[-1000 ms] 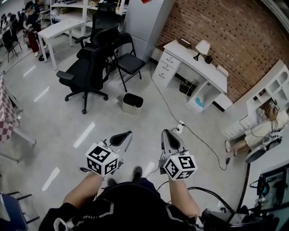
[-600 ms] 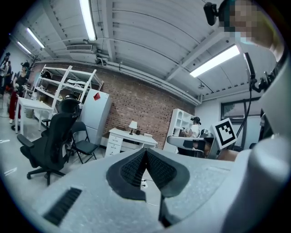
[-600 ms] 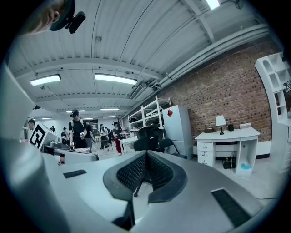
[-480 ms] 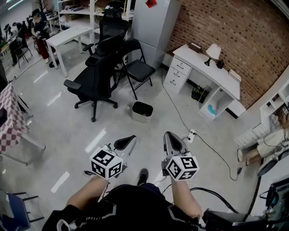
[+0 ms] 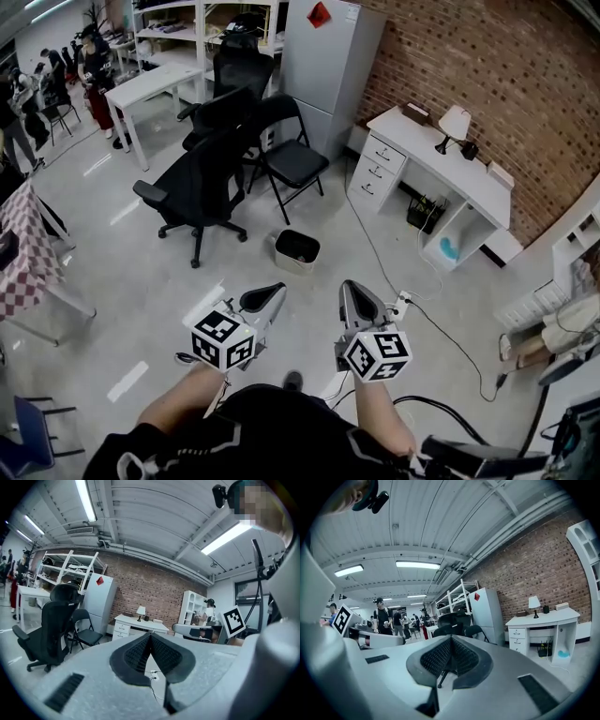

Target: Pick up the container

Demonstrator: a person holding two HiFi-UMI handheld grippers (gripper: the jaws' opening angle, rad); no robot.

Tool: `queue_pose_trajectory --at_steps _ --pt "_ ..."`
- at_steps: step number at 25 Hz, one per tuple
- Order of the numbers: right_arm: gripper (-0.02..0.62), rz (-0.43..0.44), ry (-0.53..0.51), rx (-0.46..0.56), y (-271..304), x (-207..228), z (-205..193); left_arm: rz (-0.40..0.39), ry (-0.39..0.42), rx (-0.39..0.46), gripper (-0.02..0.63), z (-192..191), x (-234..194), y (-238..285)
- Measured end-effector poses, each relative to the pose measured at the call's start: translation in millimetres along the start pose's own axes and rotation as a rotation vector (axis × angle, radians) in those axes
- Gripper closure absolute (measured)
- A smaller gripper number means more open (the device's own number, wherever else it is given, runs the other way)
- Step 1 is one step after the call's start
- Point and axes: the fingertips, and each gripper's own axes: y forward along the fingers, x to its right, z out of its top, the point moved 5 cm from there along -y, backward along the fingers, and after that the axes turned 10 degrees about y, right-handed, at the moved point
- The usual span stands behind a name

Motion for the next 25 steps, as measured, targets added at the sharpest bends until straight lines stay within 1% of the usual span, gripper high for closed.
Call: queue_pose_trajectory --at_steps 4,11,15,18,21,25 --pt "0.588 0.027 0.009 -0.007 7.7 28.4 9.4 0.02 -0.029 0.0 0.598 5.2 0.7 29.2" --pt "0.588 0.045 0.006 -0.011 12.5 78.2 25.2 0.043 -0.014 -0.033 0.598 7.4 9.9 76.4" --pt "0.588 0.033 0.011 0.004 15.8 104.2 32.6 0.047 0.0 -0.055 0.597 7.2 12.7 92.7" --pt "0.588 0.044 0.028 -0.002 17.2 110.3 31.0 0.057 0.008 -0.065 0.598 6.1 12.0 96.5" --pt "0.588 0.064 0.018 -0.009 22.7 110.3 29.3 0.068 0.009 -0.062 0.597 5.9 7.5 101.5" --pt "0.588 0.062 0.028 -0.022 32.9 116.1 26.2 0.056 0.007 -0.073 0.598 1.6 3.8 110.9"
